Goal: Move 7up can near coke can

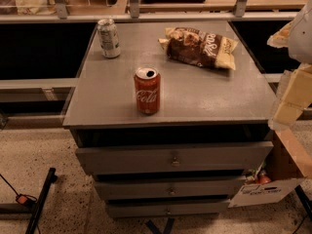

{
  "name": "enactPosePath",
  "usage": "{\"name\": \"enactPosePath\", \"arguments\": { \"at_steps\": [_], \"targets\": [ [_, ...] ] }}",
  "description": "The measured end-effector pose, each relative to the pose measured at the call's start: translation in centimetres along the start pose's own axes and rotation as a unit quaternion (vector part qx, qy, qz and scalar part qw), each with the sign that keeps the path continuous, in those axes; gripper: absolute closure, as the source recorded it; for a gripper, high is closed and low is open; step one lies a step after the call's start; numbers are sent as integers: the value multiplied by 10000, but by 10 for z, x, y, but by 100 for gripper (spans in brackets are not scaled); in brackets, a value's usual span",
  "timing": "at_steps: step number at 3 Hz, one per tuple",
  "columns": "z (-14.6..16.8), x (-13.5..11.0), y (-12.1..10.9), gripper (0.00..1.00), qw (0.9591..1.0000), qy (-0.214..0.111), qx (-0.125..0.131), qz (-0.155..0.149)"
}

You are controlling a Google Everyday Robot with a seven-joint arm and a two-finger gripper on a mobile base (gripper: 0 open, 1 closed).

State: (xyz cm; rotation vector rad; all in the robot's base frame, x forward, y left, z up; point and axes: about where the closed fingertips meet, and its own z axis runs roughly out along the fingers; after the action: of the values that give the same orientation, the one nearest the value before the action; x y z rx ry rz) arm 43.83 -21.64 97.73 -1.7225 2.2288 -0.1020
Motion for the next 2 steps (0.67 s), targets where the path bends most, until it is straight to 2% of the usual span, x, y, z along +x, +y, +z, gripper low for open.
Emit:
{"name": "enactPosePath", "arguments": {
  "at_steps": [1, 2],
  "targets": [
    [0, 0, 0, 0, 10000, -4, 8, -1],
    [-4, 3, -30, 0, 9995, -175, 263, 5]
  ]
}}
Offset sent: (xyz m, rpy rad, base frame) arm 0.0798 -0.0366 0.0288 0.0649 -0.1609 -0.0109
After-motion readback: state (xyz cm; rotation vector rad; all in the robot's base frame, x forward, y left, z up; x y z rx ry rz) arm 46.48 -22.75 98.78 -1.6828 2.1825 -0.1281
